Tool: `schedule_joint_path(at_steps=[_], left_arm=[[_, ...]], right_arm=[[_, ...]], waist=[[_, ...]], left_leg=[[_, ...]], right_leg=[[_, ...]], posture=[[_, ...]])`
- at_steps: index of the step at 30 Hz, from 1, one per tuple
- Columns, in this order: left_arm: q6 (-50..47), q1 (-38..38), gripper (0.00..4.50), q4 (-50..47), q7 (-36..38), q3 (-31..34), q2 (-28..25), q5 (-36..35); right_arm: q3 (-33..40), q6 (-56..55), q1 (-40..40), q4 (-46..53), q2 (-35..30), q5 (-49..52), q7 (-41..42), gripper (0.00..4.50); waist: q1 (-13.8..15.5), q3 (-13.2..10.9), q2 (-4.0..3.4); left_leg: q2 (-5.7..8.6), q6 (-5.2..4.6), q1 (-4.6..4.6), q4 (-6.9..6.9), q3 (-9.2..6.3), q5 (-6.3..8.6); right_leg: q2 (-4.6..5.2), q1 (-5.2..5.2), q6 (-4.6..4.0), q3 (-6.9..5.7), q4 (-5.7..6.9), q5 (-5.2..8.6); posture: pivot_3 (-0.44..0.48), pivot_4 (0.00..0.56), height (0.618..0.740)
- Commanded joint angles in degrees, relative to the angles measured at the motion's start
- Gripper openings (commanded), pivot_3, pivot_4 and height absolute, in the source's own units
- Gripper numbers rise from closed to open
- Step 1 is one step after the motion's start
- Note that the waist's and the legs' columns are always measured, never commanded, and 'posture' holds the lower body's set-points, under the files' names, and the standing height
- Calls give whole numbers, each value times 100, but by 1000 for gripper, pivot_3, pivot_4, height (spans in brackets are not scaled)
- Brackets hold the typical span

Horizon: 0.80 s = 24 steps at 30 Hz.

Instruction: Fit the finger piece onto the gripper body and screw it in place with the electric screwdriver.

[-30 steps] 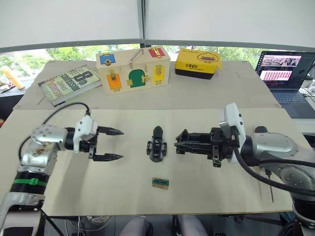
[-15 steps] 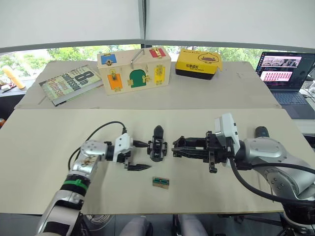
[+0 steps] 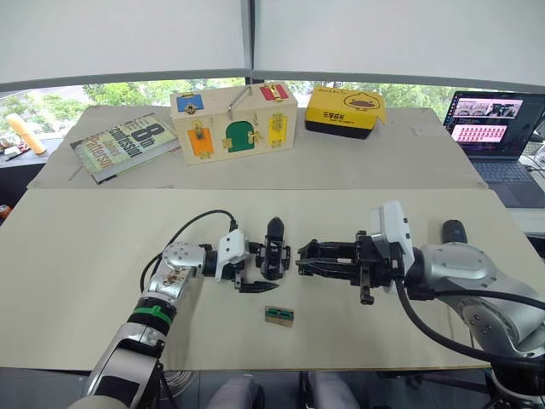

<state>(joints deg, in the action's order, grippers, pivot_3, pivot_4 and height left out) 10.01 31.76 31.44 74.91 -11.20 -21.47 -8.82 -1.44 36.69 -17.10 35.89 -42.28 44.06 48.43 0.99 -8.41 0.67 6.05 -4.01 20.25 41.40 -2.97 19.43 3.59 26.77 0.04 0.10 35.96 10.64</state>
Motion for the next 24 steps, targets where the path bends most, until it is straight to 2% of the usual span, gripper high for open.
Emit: schedule_joint_path(at_steps=[1,4,7,15,24], left_arm=[[32,35,4500,49,41,-92,78,31],[13,48,3641,126,-27,-101,103,88],[93,44,2274,171,-25,-124,93,145],[114,16,2282,92,-82,-168,112,208],[-119,-57,2282,-107,-96,-249,15,246]], right_arm=[[113,-7,-12,214,-6,86,-18,368],[63,-1,-93,191,135,170,-58,368],[-205,-62,-334,61,457,43,-126,368],[-1095,-786,-784,-770,1106,-1047,150,368],[-1520,-1377,-1010,-1600,1562,-1736,496,368]], waist=[[7,0,0],[16,0,0],[12,1,0],[8,2,-2],[4,2,-3]], left_leg=[[0,0,0,1,0,0],[0,-1,0,2,-1,0],[0,-1,-3,5,-1,0],[2,-8,-3,23,-5,4],[5,-8,-2,25,-9,4]], right_leg=[[0,0,0,0,0,0],[0,-1,1,-1,0,-1],[0,-5,1,-1,0,-1],[-1,-11,4,-5,4,-3],[-1,-11,5,-17,3,-3]], posture=[[0,150,740],[0,150,740],[0,150,740],[0,150,740],[0,150,740]])
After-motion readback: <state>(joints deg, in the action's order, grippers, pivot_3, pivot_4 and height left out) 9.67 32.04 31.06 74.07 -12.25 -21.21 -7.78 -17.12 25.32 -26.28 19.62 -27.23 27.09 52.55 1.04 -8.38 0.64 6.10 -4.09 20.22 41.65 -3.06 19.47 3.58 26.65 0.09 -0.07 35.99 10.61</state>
